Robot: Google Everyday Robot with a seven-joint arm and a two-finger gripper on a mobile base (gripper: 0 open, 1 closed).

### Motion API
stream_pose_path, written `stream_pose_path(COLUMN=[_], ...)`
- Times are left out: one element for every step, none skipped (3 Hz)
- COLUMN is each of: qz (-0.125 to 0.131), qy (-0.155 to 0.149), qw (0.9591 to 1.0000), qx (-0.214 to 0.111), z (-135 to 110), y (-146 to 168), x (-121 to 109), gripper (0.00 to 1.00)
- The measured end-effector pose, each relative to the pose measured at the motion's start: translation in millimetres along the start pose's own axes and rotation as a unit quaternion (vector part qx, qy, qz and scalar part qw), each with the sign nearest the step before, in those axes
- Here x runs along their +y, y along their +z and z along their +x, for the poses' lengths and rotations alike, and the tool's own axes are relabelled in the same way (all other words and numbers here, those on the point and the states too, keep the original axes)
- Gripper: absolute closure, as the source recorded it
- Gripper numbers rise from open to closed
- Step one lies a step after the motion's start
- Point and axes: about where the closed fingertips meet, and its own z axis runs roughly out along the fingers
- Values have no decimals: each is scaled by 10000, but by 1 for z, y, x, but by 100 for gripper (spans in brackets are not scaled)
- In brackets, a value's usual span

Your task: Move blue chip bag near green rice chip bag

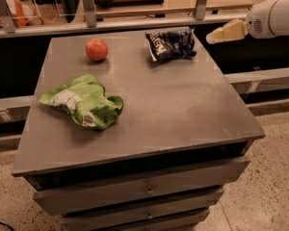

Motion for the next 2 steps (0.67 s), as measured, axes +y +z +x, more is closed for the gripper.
stream_pose_path(qz=[-114,-384], qy=[357,320], qw=[9985,9965], qx=[409,670], z=[8,22], y=[19,38], x=[-5,1], gripper=[0,0])
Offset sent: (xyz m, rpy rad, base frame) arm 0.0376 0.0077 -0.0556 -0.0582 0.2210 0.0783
